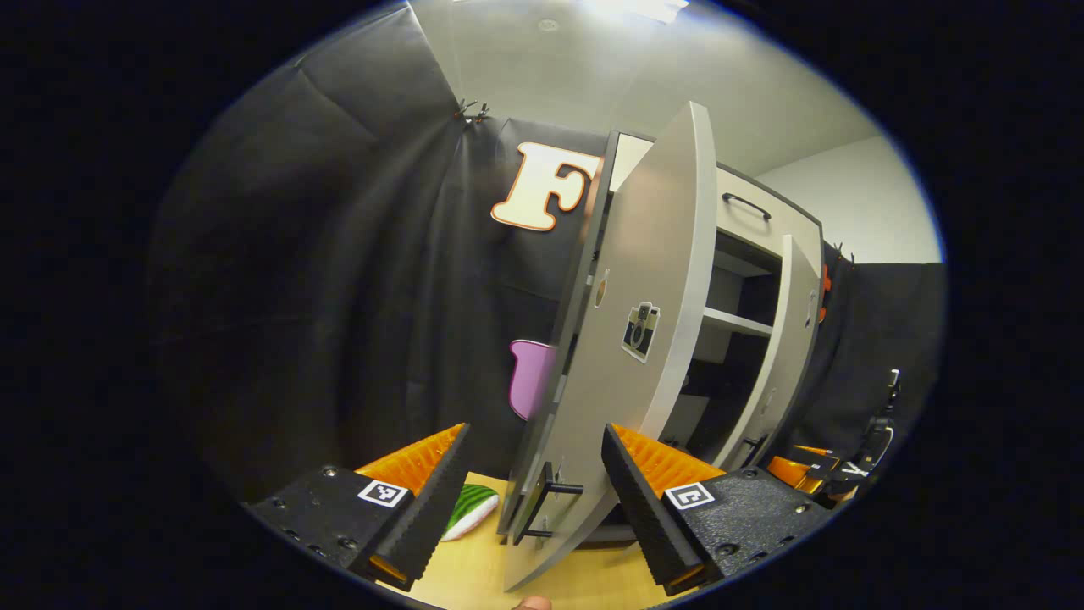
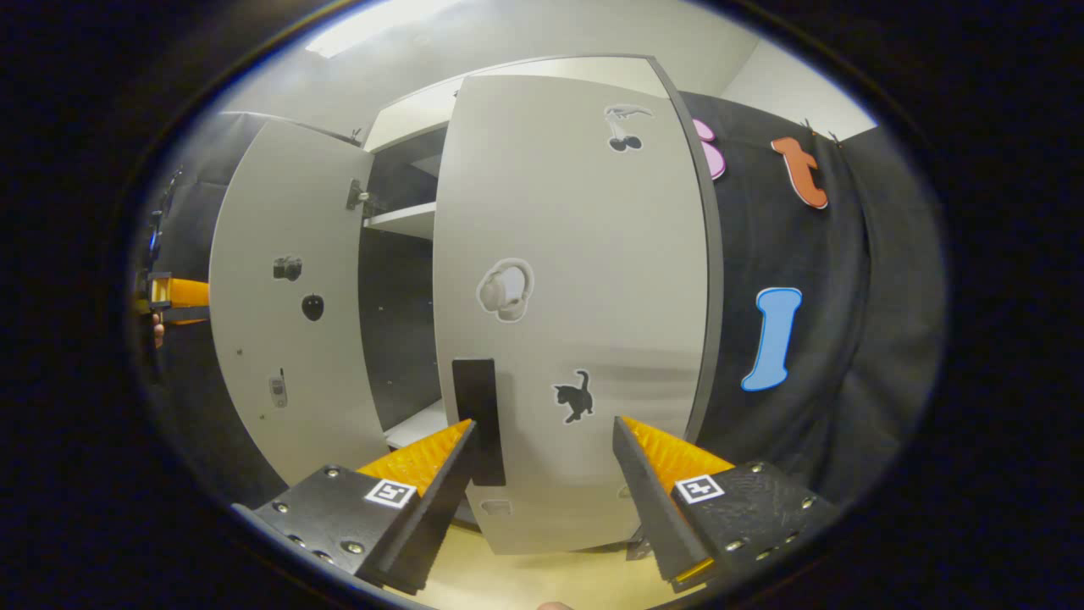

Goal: Grab one shoe with the right hand and put it into the shoe cabinet, grab the other shoe with the left hand and put it into the shoe cabinet; then close the right door with the right hand and the left door with the left hand.

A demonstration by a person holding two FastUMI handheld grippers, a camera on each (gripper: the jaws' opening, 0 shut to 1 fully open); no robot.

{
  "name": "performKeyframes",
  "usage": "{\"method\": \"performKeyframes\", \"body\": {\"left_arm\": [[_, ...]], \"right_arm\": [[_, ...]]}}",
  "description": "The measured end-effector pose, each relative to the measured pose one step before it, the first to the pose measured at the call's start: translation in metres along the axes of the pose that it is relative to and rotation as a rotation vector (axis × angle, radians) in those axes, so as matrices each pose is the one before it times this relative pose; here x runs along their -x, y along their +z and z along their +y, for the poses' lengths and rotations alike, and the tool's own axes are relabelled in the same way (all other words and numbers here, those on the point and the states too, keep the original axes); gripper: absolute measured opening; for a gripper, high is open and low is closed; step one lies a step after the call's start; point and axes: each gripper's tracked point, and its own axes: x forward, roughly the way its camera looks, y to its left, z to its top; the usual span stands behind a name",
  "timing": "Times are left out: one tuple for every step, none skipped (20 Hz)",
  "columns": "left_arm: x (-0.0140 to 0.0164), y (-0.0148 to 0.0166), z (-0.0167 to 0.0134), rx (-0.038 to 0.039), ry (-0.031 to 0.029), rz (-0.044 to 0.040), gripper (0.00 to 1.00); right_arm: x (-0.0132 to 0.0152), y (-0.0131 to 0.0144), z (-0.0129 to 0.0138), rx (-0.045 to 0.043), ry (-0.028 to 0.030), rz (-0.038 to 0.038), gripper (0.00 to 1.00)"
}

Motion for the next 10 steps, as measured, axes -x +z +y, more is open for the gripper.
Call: {"method": "performKeyframes", "body": {"left_arm": [[-0.00125,-0.00081,-0.00707,-0.00051,-0.0202,0.00227,0.95],[-0.00271,-0.00213,-0.00667,-0.00504,-0.02103,0.00436,0.95],[-0.00268,-0.00144,-0.00659,-0.00532,-0.02297,0.00323,0.95],[-0.00319,-0.00168,-0.00839,-0.0047,-0.02713,0.00444,0.95],[-0.00375,-0.00176,-0.00781,0.00492,-0.02784,0.00264,0.95],[-0.00355,-0.00361,-0.0068,0.01233,-0.02516,0.00556,0.95],[-0.00417,-0.00404,-0.00601,0.01369,-0.0181,0.00916,0.95],[-0.00583,-0.00538,-0.00248,0.00711,-0.00326,0.01297,0.95],[-0.00445,-0.00643,0.00166,-0.00598,0.00884,0.01551,0.95],[-0.00526,-0.00391,0.00351,-0.00536,0.0121,0.00514,0.95]], "right_arm": [[0.00117,-0.0004,0.00239,-0.00057,0.00311,-0.00071,0.93],[0.00075,-0.00085,0.00108,0.0026,0.00086,0.0028,0.93],[0.00131,-0.00197,0.00031,0.00555,-0.00255,0.0041,0.96],[0.00198,-0.00098,-0.001,0.00769,-0.00575,0.00435,0.93],[0.00376,-0.00198,-0.00239,0.00646,-0.00868,0.00262,0.93],[0.00318,-0.0009,-0.00303,0.00337,-0.00894,0.00306,0.96],[0.00266,-0.00112,-0.00383,0.00084,-0.00984,0.00216,0.93],[0.00236,-0.00023,-0.00452,-0.00272,-0.01041,0.00139,0.93],[0.0039,-0.00075,-0.00501,-0.00485,-0.01192,-0.001,0.93],[0.00397,-0.00014,-0.00576,-0.00688,-0.01431,-0.00214,0.95]]}}
